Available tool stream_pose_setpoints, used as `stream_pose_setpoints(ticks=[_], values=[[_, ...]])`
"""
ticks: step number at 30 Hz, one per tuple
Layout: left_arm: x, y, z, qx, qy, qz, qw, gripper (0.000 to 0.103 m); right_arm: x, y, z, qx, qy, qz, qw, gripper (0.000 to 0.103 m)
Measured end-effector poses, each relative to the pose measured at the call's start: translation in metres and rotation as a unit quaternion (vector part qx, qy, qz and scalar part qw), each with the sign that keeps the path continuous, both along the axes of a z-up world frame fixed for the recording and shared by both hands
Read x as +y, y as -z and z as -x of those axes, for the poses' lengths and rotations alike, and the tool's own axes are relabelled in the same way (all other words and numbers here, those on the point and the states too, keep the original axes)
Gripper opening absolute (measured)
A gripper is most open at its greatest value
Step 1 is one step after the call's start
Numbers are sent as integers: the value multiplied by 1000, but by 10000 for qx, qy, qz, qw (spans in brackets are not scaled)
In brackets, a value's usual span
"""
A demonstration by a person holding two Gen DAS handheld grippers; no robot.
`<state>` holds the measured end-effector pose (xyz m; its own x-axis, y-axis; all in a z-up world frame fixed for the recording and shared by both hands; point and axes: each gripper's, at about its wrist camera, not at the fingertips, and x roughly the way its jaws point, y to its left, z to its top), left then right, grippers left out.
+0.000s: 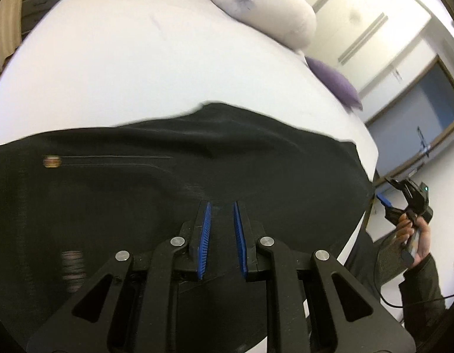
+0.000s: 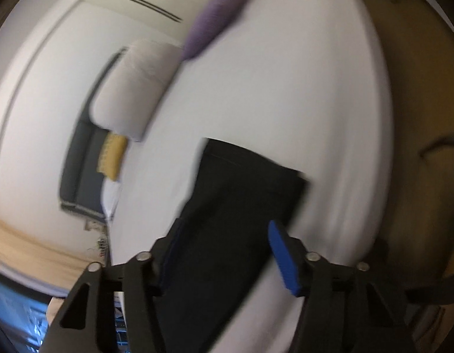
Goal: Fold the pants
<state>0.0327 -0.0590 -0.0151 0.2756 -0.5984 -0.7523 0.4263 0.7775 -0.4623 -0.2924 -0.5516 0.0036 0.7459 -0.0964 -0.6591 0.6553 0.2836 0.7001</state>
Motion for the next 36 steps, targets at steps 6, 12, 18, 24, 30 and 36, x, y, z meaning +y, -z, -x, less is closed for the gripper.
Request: stream_pose_setpoints(ticks=[6,12,18,24,30,36], values=[[-34,33,4,280,57,-352,9990,15,-7,9,-9,86,425,-177,9989,57],[-23,45,-5,653,-54,0,9979,15,-16,37,-4,-73,578,-668,9961,57],[0,48,-8,810,-167,207,9964,15,-25,45,5,-659,735,-903,9910,56],[21,57,-18,1197,-373,704,9896,15,-24,49,6,-1110,609,-1092,9859,48],[37,60,-20,1318,-428,898,9863,15,-30,61,3,-1491,708,-1361,9768,48],[44,62,-21,1344,-444,906,9858,12,-41,71,-3,-1723,770,-1527,9701,21]])
